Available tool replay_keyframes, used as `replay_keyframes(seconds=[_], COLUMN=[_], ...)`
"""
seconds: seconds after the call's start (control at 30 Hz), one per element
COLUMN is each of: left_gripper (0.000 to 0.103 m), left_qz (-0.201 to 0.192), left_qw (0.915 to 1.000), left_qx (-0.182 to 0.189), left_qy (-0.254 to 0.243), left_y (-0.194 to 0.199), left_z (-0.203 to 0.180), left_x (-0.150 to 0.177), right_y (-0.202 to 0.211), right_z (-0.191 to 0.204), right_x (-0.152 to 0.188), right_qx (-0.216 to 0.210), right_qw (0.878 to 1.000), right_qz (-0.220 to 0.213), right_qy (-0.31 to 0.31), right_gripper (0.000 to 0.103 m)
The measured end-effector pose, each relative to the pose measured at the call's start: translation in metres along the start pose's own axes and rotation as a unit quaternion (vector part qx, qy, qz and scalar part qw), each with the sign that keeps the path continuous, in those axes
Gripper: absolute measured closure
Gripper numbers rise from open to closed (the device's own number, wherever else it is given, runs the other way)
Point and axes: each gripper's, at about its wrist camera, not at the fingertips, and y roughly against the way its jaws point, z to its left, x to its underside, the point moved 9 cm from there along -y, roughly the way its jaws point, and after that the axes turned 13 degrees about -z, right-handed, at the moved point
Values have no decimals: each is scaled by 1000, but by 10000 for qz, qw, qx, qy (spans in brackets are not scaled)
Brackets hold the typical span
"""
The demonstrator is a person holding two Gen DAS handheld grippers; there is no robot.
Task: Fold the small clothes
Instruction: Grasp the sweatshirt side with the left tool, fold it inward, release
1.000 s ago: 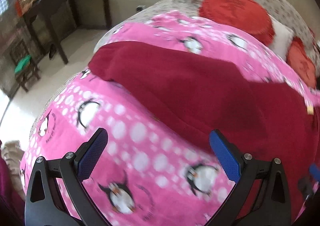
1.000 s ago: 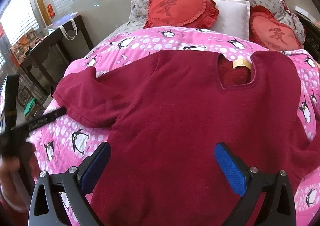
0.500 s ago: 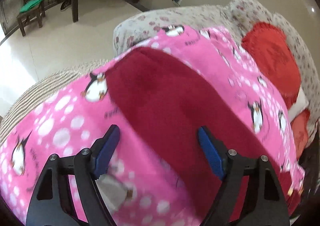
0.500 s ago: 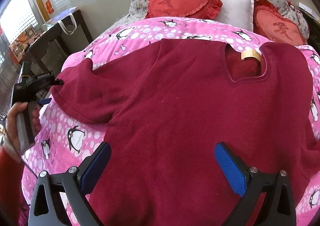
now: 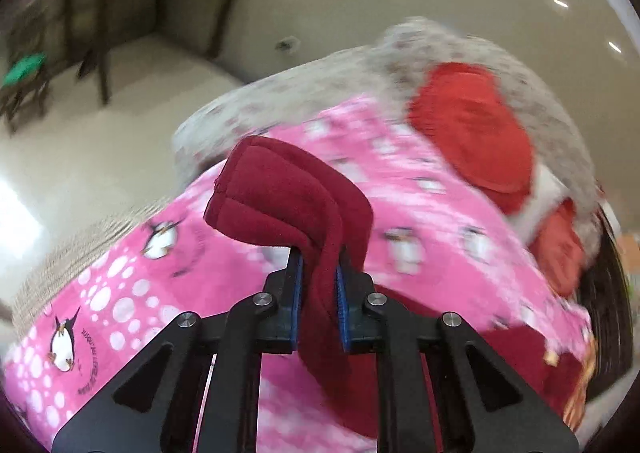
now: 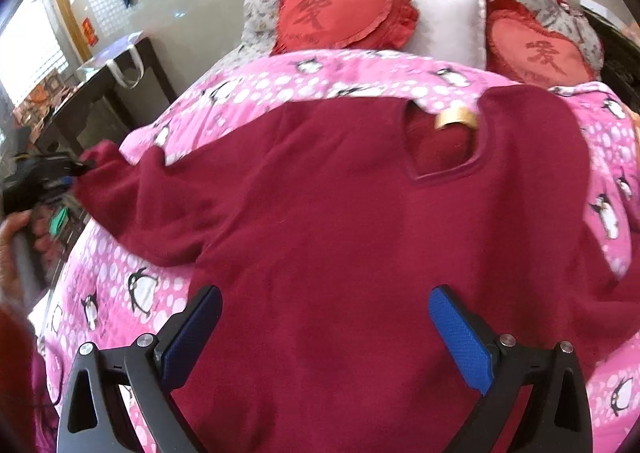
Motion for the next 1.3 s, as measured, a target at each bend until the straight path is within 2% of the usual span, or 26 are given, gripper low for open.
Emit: replay_keyframes(seconds=[0.1,0.2,0.3,0.43,0.5,0.67,0.77,0.83,0.87,0.93,1.0,1.1,1.23,1.3], left_gripper=[90,90,90,90,90,89,82,73,70,53,42,42,42,42], left_qz=[-117,1,305,683,961,1464,1628,1577,1493,1246,908,575,647,751], left_qw=[9971,9908,9811,9695,9606,9408,9307,9270,9272,9318,9401,9513,9609,9636], left_qx=[564,1070,1517,1765,1961,2009,2005,2105,2160,2192,2068,1609,982,805], left_qy=[-490,-831,-1162,-1557,-1718,-2307,-2591,-2673,-2672,-2611,-2555,-2564,-2508,-2435], left_y=[32,49,53,42,36,26,33,46,56,69,77,74,54,46], left_z=[-61,-117,-177,-235,-261,-289,-287,-283,-277,-259,-237,-201,-159,-145], left_x=[2,22,65,132,177,257,265,256,246,226,203,181,174,179], right_y=[8,18,29,45,56,70,73,75,74,70,64,50,32,27], right_z=[-21,-43,-62,-88,-103,-128,-137,-136,-133,-123,-104,-76,-47,-35], right_x=[-5,-7,-7,-6,-6,-8,-13,-16,-18,-22,-27,-32,-37,-40], right_qx=[130,249,315,503,592,659,685,627,580,421,131,-165,-272,-379], right_qw=[9996,9983,9964,9940,9922,9866,9843,9844,9848,9863,9888,9922,9957,9956], right_qz=[-94,-183,-255,-361,-422,-478,-533,-596,-622,-658,-689,-667,-562,-572], right_qy=[-218,-496,-750,-906,-1017,-1413,-1540,-1535,-1514,-1452,-1320,-1037,-690,-636], right_gripper=[0,0,0,0,0,0,0,0,0,0,0,0,0,0])
